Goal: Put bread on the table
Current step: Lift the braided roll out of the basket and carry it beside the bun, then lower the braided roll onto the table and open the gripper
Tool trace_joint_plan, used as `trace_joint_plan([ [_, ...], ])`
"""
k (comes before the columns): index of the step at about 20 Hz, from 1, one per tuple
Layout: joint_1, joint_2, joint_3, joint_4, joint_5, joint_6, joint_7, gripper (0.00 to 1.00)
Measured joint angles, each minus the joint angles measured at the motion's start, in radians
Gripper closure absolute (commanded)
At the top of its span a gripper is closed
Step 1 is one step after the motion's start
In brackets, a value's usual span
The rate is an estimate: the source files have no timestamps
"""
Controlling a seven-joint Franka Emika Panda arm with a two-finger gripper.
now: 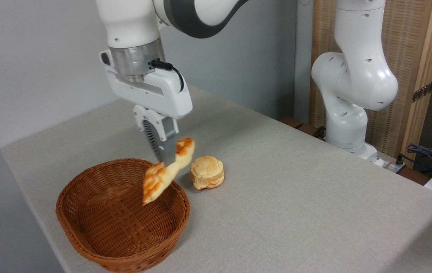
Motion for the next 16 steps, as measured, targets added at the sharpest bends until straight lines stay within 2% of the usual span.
trace_joint_plan([
  [3,0.0,-0.016,0.019,-0.001,0.0,-0.104,0.14,1.0],
  [4,0.0,-0.022,0.029,-0.002,0.0,-0.15,0.195,0.95],
  [5,0.0,-0.027,0.041,-0.004,0.0,-0.192,0.245,0.84],
  [6,0.0,-0.031,0.052,-0.008,0.0,-0.222,0.285,0.67],
  [7,0.0,-0.033,0.064,-0.014,0.0,-0.241,0.314,0.39],
  [8,0.0,-0.034,0.073,-0.02,0.0,-0.251,0.33,0.21],
  [10,0.0,-0.034,0.08,-0.03,0.0,-0.26,0.345,0.01],
  [16,-0.006,-0.034,0.079,-0.039,-0.001,-0.262,0.346,0.0],
])
